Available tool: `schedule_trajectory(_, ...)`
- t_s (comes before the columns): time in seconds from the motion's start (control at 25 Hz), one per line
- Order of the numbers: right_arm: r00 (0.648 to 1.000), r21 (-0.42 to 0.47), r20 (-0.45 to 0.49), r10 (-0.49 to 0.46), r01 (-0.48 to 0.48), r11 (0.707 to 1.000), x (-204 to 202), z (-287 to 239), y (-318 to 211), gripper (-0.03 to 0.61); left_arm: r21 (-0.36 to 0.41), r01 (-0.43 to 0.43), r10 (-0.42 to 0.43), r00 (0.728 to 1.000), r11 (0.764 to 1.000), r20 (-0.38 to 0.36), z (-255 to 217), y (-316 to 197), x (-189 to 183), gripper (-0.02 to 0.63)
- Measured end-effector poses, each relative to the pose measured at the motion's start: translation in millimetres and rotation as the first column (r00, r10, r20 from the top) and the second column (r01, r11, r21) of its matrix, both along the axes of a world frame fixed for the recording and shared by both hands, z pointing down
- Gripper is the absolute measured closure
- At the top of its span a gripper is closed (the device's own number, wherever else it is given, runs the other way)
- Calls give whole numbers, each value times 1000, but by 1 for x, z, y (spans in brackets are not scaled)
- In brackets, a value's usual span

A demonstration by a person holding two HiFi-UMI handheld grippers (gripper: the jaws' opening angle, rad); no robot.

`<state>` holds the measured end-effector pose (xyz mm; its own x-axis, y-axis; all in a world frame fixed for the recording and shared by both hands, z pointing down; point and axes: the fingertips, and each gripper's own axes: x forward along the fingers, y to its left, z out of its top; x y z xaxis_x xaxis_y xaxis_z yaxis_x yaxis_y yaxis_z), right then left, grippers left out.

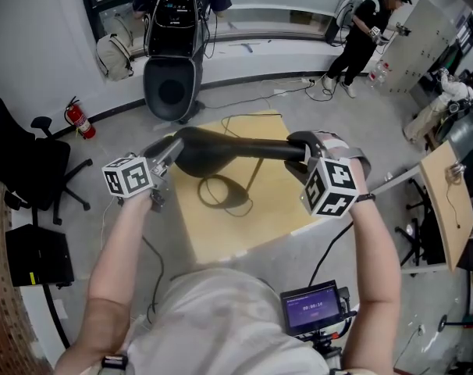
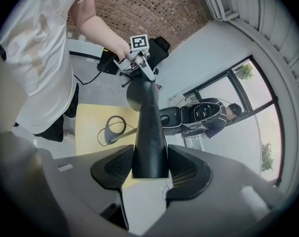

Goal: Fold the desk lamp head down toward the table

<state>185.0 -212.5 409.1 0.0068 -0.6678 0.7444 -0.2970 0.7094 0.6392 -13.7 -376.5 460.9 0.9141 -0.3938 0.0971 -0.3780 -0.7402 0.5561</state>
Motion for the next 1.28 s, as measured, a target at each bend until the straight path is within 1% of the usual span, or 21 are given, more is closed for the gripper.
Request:
schedule_trajectory(0.24,998,-19,-59,-29,28,999,0,-2,3,348,-49,-16,16,1000,999,-6,23,6,7,448)
schedule_trajectory(0.68,991,-31,-119,-62,59,998,-4,-10,0,345,-90,-49,48,999,995,-13,43,10,14,448)
schedule_trajectory(0.92,983,-39,-159,-87,82,996,-5,-13,-1,344,-140,-78,72,996,987,-52,61,13,21,448)
schedule_trajectory(1.12,975,-47,-194,-105,98,994,-5,-14,-2,342,-193,-112,97,992,975,-86,70,22,30,448)
schedule_trajectory(1.28,971,-56,-211,-114,105,993,-6,-16,-2,342,-212,-122,104,990,970,-94,76,24,34,448)
